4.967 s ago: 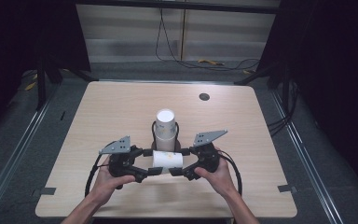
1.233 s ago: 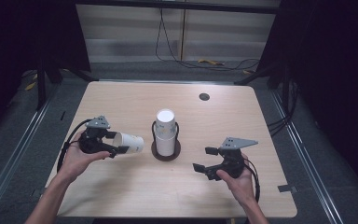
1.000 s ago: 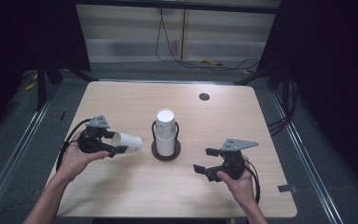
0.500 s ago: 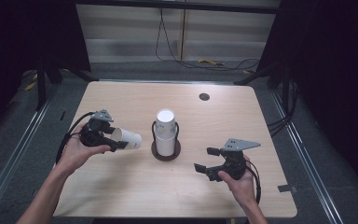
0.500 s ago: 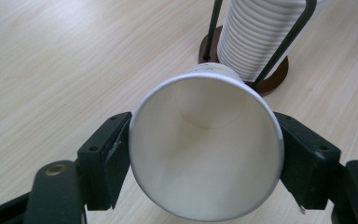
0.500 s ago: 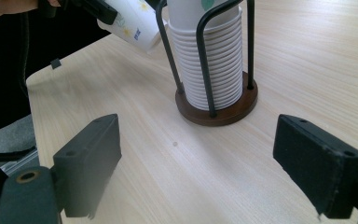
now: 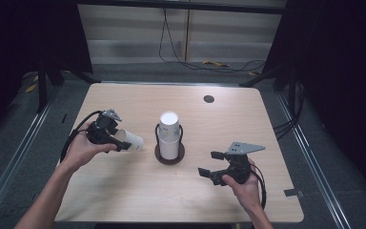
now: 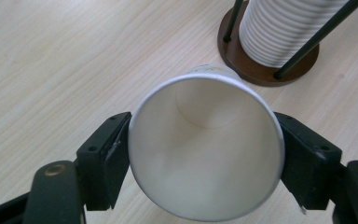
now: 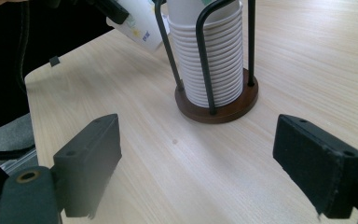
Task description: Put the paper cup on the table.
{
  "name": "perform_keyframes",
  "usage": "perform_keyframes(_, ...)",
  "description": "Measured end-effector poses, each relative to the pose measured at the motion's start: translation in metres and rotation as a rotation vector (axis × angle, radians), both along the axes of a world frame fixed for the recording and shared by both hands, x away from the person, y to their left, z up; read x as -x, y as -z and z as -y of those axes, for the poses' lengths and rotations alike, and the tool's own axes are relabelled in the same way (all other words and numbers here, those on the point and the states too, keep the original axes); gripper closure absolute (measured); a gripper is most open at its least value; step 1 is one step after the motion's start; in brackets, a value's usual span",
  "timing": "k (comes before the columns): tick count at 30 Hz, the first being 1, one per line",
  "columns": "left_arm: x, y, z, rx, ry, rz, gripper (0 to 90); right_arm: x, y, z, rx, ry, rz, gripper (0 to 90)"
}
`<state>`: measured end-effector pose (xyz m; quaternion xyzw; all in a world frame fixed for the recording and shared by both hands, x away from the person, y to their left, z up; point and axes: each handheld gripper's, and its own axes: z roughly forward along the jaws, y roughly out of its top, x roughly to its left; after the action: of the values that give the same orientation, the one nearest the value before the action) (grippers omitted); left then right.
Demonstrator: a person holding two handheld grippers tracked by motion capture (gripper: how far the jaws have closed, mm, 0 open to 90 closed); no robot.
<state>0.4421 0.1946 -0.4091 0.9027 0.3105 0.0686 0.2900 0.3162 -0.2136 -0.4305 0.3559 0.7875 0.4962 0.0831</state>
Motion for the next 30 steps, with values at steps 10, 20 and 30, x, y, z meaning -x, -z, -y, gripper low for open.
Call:
perform_keyframes(10, -0.008, 0.002, 0.001, -0.075, 0.002, -0.031, 25.2, 0.0, 0.001, 0.0, 0.0, 0.003, -0.002, 14.9)
perform_keyframes(20, -0.012, 0.009, 0.0, -0.088, -0.013, -0.052, 24.9, 0.0, 0.002, 0.0, 0.005, 0.006, -0.005, 14.9)
perform_keyframes(30, -0.015, 0.011, 0.004, -0.142, -0.011, -0.062, 24.2, 0.0, 0.001, 0.0, 0.006, 0.008, -0.003, 15.0)
